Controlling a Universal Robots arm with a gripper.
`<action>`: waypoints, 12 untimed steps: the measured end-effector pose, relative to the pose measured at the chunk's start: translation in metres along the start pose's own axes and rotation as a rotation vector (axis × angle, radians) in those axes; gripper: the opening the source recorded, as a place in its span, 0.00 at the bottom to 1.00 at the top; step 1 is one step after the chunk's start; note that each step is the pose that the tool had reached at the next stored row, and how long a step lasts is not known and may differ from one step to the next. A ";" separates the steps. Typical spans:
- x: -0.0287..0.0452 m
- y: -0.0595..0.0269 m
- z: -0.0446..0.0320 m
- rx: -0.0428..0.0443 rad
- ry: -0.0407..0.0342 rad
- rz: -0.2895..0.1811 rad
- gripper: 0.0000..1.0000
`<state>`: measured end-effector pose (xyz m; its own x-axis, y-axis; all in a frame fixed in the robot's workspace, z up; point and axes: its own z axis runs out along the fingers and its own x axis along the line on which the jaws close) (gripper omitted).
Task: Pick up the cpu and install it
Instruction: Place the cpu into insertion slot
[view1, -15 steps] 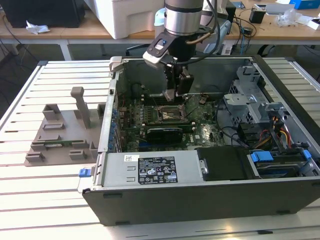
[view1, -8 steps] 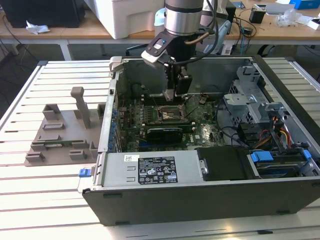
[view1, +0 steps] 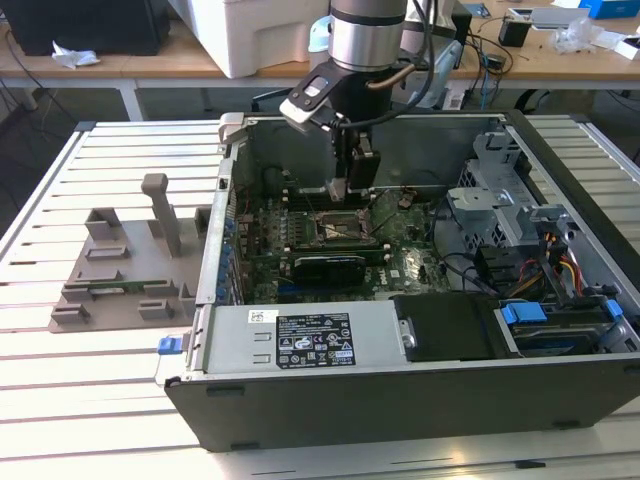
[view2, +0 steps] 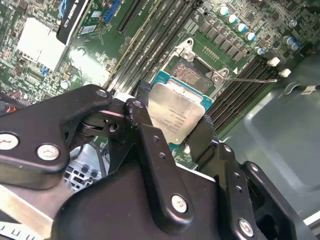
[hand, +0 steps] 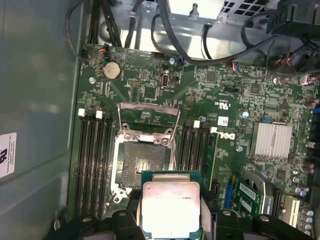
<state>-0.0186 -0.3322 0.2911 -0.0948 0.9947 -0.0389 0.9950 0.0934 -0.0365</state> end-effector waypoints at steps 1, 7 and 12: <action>0.0000 0.0000 0.0000 0.0004 0.0003 0.009 0.55; 0.0001 0.0009 0.0013 0.0025 0.0026 0.067 0.55; 0.0032 0.0067 0.0144 0.0076 0.0028 0.075 0.55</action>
<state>-0.0127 -0.3289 0.2763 -0.0199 0.9990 -0.0390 0.9990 0.0183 -0.0411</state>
